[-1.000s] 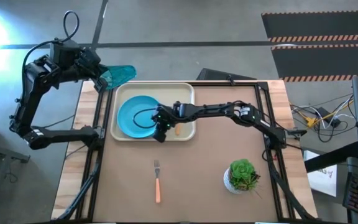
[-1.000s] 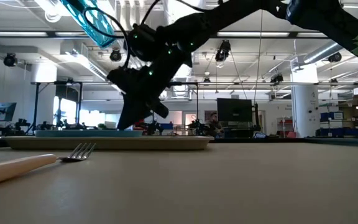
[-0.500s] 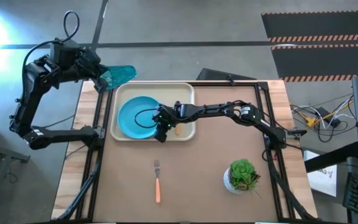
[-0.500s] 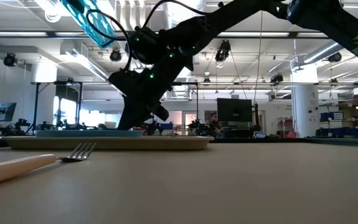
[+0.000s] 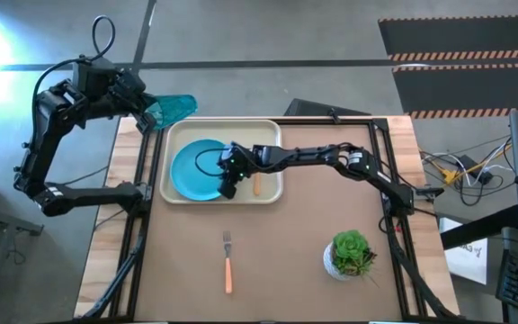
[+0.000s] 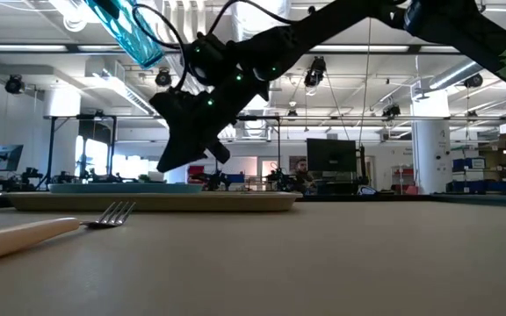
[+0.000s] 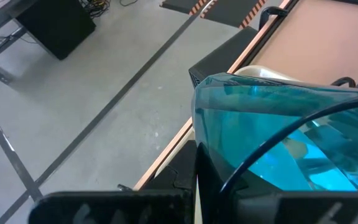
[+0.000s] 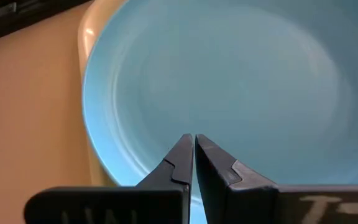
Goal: Pick and place plate/cup/fork/spoon on tray
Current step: Put the blue cup on the white serving tray to the top right of the light blue plate
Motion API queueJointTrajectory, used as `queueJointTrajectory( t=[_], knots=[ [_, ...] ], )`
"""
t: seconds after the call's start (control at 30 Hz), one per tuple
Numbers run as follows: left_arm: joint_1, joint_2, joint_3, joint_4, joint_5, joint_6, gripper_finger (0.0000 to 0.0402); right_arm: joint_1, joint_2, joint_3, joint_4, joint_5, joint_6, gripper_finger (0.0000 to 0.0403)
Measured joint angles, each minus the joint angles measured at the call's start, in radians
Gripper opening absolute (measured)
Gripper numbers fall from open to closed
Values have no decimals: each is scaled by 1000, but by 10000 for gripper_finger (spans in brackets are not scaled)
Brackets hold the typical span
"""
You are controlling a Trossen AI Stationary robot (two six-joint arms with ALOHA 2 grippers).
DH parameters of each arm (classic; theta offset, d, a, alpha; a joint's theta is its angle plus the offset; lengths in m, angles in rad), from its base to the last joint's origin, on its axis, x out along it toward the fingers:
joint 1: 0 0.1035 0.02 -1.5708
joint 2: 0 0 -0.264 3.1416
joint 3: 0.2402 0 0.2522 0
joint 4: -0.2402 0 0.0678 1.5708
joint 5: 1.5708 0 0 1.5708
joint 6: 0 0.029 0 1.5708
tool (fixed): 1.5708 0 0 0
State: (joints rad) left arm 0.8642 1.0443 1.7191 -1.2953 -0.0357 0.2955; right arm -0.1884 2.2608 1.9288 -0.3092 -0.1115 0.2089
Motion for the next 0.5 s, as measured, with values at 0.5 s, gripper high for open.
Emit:
queueJointTrajectory(
  t=[0.5],
  knots=[
    [0, -2, 0, 0, 0, 0, 0, -1, 0, -54, -69, -1, 25, 9]
  ],
)
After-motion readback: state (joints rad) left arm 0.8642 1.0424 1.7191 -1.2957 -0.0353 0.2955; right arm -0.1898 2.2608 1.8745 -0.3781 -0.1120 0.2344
